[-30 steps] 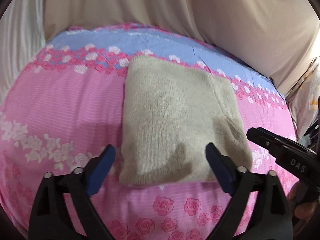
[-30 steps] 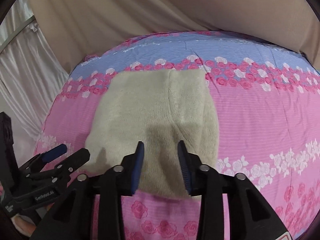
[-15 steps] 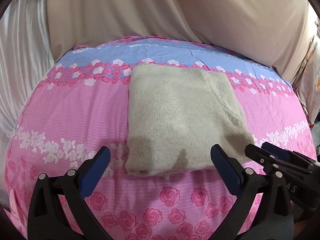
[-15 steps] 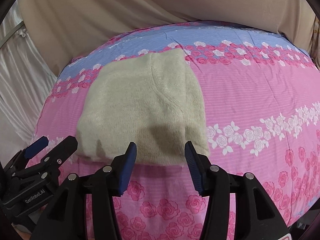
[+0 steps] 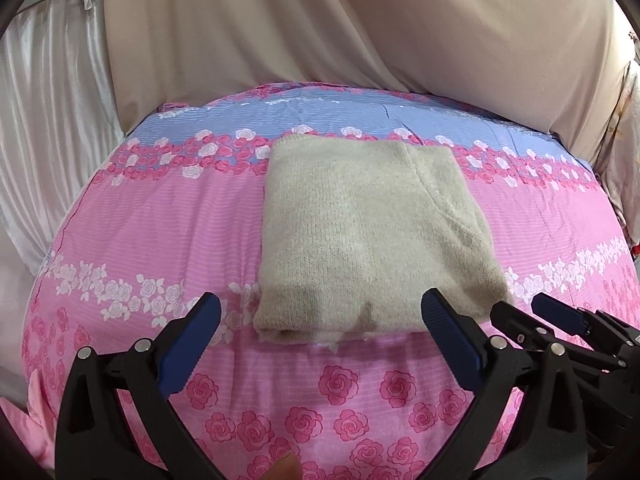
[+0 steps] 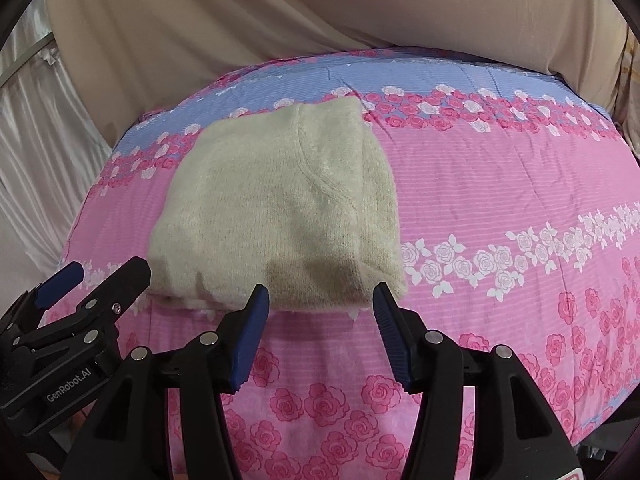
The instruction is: Fold small clothes
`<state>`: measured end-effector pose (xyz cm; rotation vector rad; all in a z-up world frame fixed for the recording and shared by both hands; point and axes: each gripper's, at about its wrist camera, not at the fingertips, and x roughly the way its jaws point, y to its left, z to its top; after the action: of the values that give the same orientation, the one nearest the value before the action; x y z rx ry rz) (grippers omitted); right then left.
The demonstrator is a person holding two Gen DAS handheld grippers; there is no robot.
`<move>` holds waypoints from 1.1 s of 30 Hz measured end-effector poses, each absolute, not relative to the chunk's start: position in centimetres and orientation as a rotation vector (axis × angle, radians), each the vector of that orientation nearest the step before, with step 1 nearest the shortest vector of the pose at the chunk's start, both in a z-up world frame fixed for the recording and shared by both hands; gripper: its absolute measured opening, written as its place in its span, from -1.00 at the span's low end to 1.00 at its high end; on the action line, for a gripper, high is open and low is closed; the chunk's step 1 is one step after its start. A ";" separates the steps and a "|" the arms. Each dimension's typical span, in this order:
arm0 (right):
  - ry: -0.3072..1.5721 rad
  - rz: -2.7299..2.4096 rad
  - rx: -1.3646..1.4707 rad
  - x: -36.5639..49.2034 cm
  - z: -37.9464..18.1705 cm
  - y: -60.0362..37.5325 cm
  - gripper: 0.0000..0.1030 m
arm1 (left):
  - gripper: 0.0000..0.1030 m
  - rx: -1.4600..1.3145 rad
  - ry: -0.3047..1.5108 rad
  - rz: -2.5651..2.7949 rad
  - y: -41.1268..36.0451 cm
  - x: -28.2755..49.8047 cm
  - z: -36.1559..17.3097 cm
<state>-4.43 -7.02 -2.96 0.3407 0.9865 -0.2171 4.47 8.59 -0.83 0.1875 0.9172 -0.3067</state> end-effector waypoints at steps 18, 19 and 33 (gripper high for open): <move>1.071 -0.071 0.385 0.2 -8.6 -11.2 -0.77 | 0.87 -0.078 1.193 -0.298 12.1 9.1 -8.6; 1.032 -0.067 0.403 -0.1 -7.1 -11.6 -0.77 | 0.87 -0.075 1.181 -0.302 12.1 9.0 -8.3; 0.988 -0.132 0.289 -2.3 -3.2 -10.0 -0.16 | 0.90 0.006 1.079 -0.329 10.9 7.0 -5.4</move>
<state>-2.26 -9.98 -3.21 0.2891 0.9877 -0.1323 6.96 10.87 -5.38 0.0061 1.0794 -0.3285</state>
